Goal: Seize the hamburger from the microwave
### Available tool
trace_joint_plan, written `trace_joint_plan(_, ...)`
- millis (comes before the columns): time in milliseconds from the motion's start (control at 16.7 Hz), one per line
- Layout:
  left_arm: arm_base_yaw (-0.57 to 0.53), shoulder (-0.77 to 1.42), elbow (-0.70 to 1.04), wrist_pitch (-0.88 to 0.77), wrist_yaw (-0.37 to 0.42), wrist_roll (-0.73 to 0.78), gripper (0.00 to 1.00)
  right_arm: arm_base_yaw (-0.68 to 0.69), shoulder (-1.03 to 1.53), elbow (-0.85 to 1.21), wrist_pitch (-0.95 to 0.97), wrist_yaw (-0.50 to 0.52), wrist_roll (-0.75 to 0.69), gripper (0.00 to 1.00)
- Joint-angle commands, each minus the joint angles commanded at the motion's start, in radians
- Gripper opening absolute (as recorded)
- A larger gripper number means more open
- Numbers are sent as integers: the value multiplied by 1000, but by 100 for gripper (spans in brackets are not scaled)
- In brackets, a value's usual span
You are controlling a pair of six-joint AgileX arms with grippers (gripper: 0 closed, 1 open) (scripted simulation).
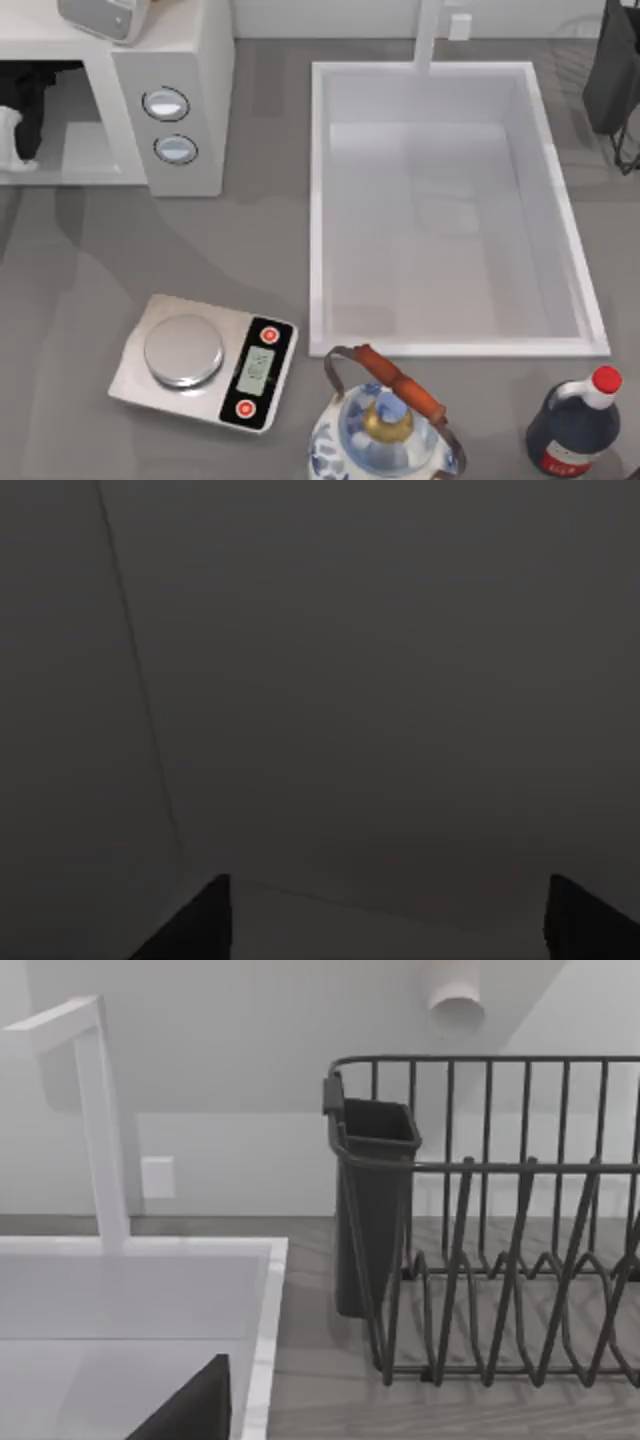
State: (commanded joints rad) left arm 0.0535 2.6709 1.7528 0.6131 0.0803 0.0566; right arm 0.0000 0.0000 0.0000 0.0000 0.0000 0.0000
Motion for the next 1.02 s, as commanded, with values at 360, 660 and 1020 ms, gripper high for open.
trace_joint_plan(360,-308,-242,-379,-68,-233,-129,0,0,0,0,0,0,0,100)
trace_joint_plan(660,-576,-654,-728,-158,-471,-241,0,0,0,0,0,0,0,100)
trace_joint_plan(1020,-777,-1110,-998,-276,-699,-327,0,0,0,0,0,0,0,100)
